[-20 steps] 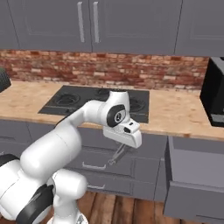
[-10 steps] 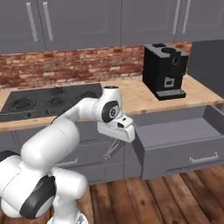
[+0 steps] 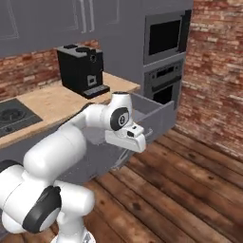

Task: Take the tongs from the drawer on the right and place them on the dining counter next to the tray containing the kebab skewer.

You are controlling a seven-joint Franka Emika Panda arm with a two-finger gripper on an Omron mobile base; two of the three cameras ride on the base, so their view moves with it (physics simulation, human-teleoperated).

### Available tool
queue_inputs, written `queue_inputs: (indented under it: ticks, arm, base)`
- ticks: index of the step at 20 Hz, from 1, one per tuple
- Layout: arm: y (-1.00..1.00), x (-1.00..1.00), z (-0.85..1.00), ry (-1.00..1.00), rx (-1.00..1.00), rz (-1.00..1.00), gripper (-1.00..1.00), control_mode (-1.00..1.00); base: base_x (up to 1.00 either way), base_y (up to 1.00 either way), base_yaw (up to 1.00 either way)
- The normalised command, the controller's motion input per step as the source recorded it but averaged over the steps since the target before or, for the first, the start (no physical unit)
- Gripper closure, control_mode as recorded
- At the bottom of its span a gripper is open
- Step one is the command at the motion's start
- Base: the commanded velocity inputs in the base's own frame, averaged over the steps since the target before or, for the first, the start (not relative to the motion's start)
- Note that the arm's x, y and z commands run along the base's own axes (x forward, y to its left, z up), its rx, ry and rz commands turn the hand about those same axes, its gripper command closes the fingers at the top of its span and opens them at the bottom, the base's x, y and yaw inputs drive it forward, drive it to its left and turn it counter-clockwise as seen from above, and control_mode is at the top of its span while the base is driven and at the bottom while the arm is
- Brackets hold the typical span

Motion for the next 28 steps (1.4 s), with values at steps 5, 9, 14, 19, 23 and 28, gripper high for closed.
queue_inputs:
  ticks: [5, 9, 14, 19, 23, 28]
  arm:
    - [0.00, 0.00, 0.00, 0.00, 0.00, 0.00, 1.00, 1.00]
    - [0.00, 0.00, 0.00, 0.00, 0.00, 0.00, 1.00, 1.00]
    - [0.00, 0.00, 0.00, 0.00, 0.00, 0.00, 1.00, 1.00]
    - [0.00, 0.00, 0.00, 0.00, 0.00, 0.00, 1.00, 1.00]
    - [0.00, 0.00, 0.00, 0.00, 0.00, 0.00, 1.00, 1.00]
    - [0.00, 0.00, 0.00, 0.00, 0.00, 0.00, 1.00, 1.00]
  base:
    - [-0.09, 0.00, -0.81]
    - [-0.06, -0.02, -0.79]
    - [-0.01, -0.06, -0.73]
    - [0.00, -0.05, -0.64]
    - [0.02, 0.00, -0.61]
    - [0.06, 0.00, -0.61]
